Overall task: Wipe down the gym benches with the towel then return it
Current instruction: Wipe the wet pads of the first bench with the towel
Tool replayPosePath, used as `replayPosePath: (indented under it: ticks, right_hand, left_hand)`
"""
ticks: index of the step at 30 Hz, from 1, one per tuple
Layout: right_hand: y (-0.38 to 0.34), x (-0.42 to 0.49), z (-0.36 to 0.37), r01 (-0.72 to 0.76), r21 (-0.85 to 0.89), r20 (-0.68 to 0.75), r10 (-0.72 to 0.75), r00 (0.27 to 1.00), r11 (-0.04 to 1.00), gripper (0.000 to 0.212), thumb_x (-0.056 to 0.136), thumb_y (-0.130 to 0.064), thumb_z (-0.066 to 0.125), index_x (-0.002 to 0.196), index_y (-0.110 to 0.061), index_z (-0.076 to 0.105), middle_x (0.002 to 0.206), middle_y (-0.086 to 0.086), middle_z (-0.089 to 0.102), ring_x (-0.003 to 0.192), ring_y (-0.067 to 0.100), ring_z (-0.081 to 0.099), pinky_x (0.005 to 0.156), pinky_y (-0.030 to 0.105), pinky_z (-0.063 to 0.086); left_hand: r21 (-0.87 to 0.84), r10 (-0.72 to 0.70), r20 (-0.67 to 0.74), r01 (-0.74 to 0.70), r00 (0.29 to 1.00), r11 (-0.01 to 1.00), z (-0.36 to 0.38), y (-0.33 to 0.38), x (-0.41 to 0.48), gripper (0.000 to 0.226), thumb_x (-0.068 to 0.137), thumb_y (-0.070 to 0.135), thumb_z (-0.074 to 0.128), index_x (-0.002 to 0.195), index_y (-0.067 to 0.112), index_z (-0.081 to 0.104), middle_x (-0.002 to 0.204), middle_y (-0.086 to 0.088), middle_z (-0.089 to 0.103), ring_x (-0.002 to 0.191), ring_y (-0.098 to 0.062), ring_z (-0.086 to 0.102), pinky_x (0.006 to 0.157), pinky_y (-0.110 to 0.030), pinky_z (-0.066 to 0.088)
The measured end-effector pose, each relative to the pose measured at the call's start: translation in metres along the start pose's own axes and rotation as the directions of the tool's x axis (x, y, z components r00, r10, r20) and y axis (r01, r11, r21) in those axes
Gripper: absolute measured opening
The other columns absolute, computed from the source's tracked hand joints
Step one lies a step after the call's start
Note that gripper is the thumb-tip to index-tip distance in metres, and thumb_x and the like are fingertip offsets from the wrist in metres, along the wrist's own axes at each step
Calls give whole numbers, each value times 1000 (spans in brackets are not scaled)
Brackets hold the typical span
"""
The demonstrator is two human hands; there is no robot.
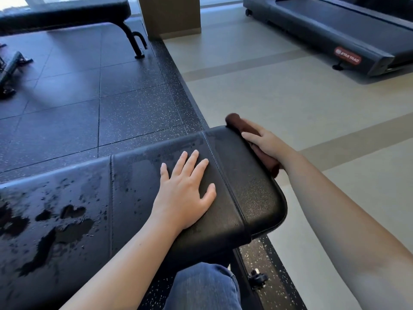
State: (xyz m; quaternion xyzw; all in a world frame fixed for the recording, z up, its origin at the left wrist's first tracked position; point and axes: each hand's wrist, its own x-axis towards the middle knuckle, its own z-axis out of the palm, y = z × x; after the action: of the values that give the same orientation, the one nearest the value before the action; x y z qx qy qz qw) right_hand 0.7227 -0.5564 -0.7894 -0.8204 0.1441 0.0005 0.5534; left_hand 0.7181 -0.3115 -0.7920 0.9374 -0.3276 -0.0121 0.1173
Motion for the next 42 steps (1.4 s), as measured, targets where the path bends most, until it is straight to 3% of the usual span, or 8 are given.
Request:
replayPosePath:
  ticks: [6, 14, 17, 20, 24, 28, 36, 42]
  right_hand:
    - [25, -113, 14, -9, 19, -210, 13, 978, 1000, 44, 91, -25, 55, 111, -63, 45, 117, -22, 55, 104, 1, 54, 81, 10, 37]
    - [8, -130, 38, -132, -111, -495, 60, 867, 985, 42, 92, -28, 52, 133, -33, 46, 133, 2, 53, 116, 20, 51, 90, 22, 34]
    - [5, -156, 85, -193, -299, -716, -86, 692, 935, 41, 91, -23, 55, 131, -26, 50, 135, 16, 45, 116, 35, 48, 96, 36, 37]
    - [0, -166, 120, -154, -574, -696, -380, 610, 804, 38, 88, -16, 59, 125, -16, 58, 130, 24, 50, 109, 44, 52, 91, 49, 44]
    - [-7, -158, 104, 27, -797, -390, -548, 740, 603, 40, 86, -17, 60, 125, -18, 58, 122, 21, 58, 104, 43, 57, 82, 51, 50]
    - [-36, -129, 87, 146, -815, -96, -379, 920, 561, 43, 92, -26, 51, 135, -30, 45, 140, 11, 43, 112, 36, 49, 93, 46, 43]
    - [-32, -164, 128, 65, -819, -240, -443, 864, 571, 41, 83, -21, 66, 124, -21, 59, 129, 23, 52, 89, 43, 55, 70, 49, 49]
    - [-58, -82, 112, -29, -789, -205, -218, 954, 614, 44, 96, -36, 39, 139, -37, 31, 153, 9, 17, 123, 39, 31, 100, 49, 31]
  left_hand:
    - [8, 20, 3, -20, 1000, 1000, 0, 1, 1, 62, 89, 51, 28, 146, 27, 24, 156, 4, 11, 143, -15, -1, 111, -49, -6]
    - [9, 21, -274, -20, 962, 1000, 4, 19, -82, 37, 87, 27, 51, 114, 5, 64, 126, -16, 58, 120, -31, 51, 101, -59, 29]
    - [110, 63, -329, -28, 942, 994, 10, 15, -114, 41, 86, 29, 42, 113, 8, 66, 121, -13, 61, 114, -28, 57, 90, -51, 44]
    - [178, 65, -340, -4, 938, 984, 12, 12, -114, 41, 85, 30, 44, 112, 8, 67, 120, -14, 62, 110, -27, 60, 86, -47, 47]
    - [150, -32, -314, 83, 949, 985, 8, 4, -108, 49, 84, 39, 41, 113, 8, 65, 120, -17, 61, 110, -32, 57, 90, -52, 42]
    - [136, -69, -325, 118, 943, 984, 7, 7, -108, 47, 84, 38, 42, 112, 8, 66, 119, -18, 61, 109, -33, 58, 89, -49, 45]
    - [120, -22, -374, 72, 927, 990, 5, 2, -110, 50, 85, 40, 41, 115, 8, 65, 122, -17, 60, 112, -30, 58, 88, -43, 45]
    - [208, 10, -458, 96, 889, 974, 11, 1, -108, 45, 83, 38, 46, 111, 11, 68, 118, -15, 64, 107, -27, 61, 81, -36, 49]
